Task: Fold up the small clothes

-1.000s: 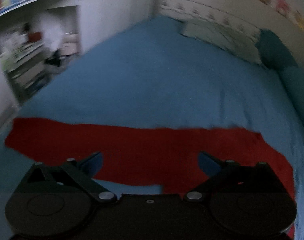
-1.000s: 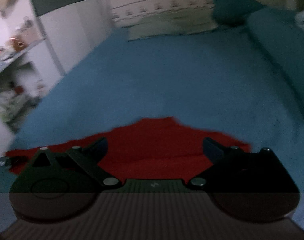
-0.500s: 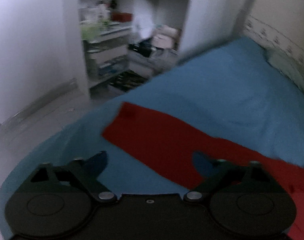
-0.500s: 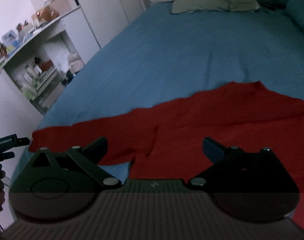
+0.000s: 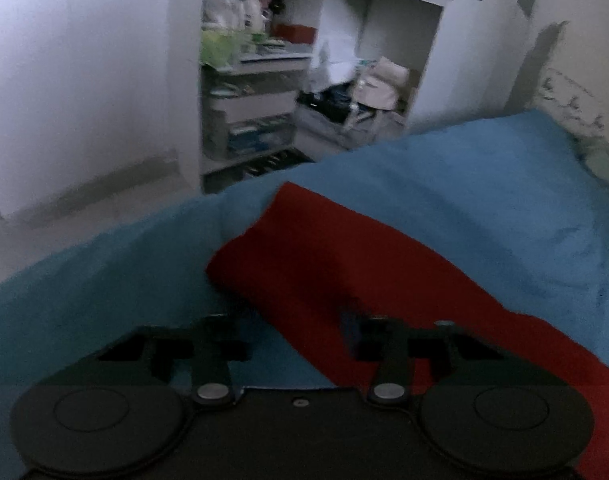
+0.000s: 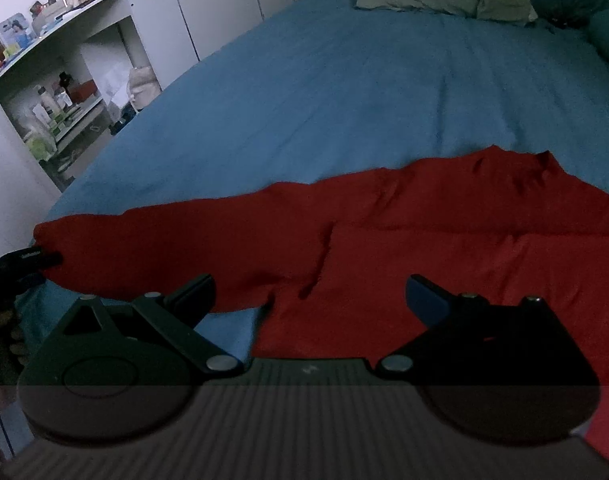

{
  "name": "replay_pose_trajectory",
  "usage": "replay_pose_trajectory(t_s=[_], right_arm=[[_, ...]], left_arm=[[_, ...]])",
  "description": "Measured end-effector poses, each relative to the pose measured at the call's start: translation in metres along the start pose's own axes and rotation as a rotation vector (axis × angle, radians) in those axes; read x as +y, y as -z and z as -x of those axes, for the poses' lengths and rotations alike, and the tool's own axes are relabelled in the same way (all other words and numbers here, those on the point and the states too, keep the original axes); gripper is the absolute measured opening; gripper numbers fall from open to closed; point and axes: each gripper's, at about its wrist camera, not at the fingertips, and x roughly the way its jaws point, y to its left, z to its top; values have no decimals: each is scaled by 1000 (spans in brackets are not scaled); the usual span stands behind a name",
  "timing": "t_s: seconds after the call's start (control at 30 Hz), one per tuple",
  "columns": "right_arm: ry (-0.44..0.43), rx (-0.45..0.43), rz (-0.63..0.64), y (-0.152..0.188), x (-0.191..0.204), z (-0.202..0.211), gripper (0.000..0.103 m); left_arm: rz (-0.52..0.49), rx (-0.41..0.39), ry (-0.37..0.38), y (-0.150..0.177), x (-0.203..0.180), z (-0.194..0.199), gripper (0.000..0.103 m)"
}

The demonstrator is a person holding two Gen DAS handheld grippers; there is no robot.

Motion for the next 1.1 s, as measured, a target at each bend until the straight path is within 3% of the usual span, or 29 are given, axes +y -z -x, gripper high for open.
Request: replay_pose_trajectory(t_s=[0.03, 0.07, 0.2, 0.3, 0.43, 0.5, 0.57, 0.67, 0.77, 0.9, 1.0, 1.1], right_arm=[[4, 2, -2, 0, -2, -1, 103], [7, -3, -5, -1, -3, -1, 103], [35, -13, -7, -4, -14, 0, 103], [53, -21, -9, -6, -25, 4, 103], [81, -37, -34, -10, -44, 14, 103], [92, -51, -62, -12, -56, 20, 103], [104, -63, -94, -12, -71, 26, 103], [139, -80, -127, -11, -96, 37, 103], [194, -95, -148, -5, -126, 46, 103], [294, -84, -200, 10, -180, 58, 103], [292, -56, -225, 25, -216, 62, 103], [269, -33, -213, 35, -236, 62, 103]], left_arm=[[3, -1, -3, -1, -1, 0, 11], [6, 1, -1, -3, -1, -1, 7], [-28, -25, -20, -9, -15, 12, 6], [-78, -95, 37, -14, -35, 43, 6], [-185, -198, 181, -14, -81, 103, 5], [-285, -247, 273, -6, -116, 135, 5], [-385, -302, 368, 9, -152, 162, 6], [-541, -322, 539, 50, -220, 191, 6], [-663, -270, 660, 103, -282, 199, 6], [-786, -112, 793, 190, -343, 178, 6], [-873, -8, 790, 237, -363, 157, 6], [-915, 0, 763, 254, -366, 150, 12]])
